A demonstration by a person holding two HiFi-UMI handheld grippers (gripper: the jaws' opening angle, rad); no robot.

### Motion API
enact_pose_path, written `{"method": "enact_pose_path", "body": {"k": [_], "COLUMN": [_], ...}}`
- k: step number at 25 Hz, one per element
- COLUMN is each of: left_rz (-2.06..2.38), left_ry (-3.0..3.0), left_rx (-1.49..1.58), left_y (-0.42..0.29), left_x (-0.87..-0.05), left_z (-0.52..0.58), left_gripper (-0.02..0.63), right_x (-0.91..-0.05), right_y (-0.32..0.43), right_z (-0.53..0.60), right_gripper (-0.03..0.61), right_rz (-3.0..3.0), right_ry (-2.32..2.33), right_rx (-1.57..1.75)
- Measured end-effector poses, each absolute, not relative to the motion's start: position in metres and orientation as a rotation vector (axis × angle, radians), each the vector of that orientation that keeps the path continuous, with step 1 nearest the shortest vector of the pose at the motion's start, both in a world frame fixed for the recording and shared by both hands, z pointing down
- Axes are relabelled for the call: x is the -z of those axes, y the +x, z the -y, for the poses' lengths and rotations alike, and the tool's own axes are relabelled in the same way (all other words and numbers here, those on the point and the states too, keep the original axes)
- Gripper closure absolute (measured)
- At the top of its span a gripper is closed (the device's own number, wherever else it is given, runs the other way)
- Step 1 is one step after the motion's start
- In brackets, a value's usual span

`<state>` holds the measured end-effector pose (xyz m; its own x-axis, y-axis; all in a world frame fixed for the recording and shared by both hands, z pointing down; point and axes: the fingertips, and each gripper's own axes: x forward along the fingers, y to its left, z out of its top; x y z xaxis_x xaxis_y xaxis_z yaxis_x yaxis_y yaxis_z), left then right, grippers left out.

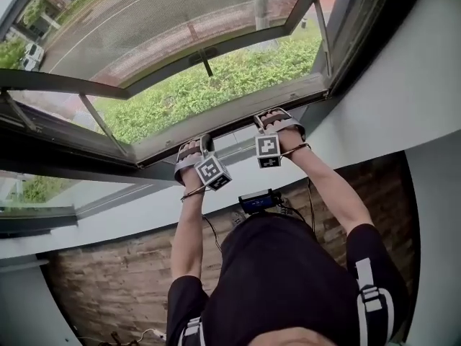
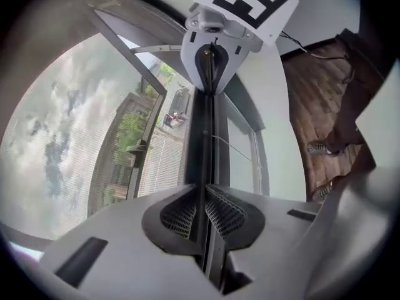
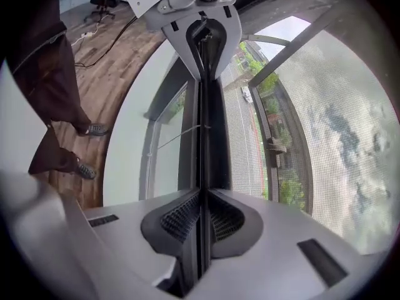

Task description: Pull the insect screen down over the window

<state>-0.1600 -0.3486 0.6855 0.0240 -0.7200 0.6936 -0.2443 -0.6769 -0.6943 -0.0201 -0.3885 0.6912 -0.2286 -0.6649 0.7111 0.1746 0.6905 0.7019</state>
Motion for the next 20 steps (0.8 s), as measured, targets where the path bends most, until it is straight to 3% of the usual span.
{"method": "enact_pose_path", "body": {"k": [8, 16, 20], "left_rz": [-1.319, -1.747, -1.945], "left_ry": [-2.277, -2.606, -2.562], "left_rx": [1.401, 0.764, 0.59], "left_y": [-0.153, -0.13, -0.133], "left_x": [-0.64, -0.592, -0.568], "left_z": [0.337, 0.269, 0.227], "left_gripper": [0.568, 0.568, 0.568], "right_x": [-0.643, -0.597, -0.592], "right_y": [0.01, 0.026, 0.035], "right_z": [0.367, 0.313, 0.296], "right_gripper": [0.557, 0.557, 0.558], "right_rz": [1.917, 2.328, 2.436], "right_ry": [0.621, 0.707, 0.685], "right_rx": [0.505, 0.231, 0.176]}}
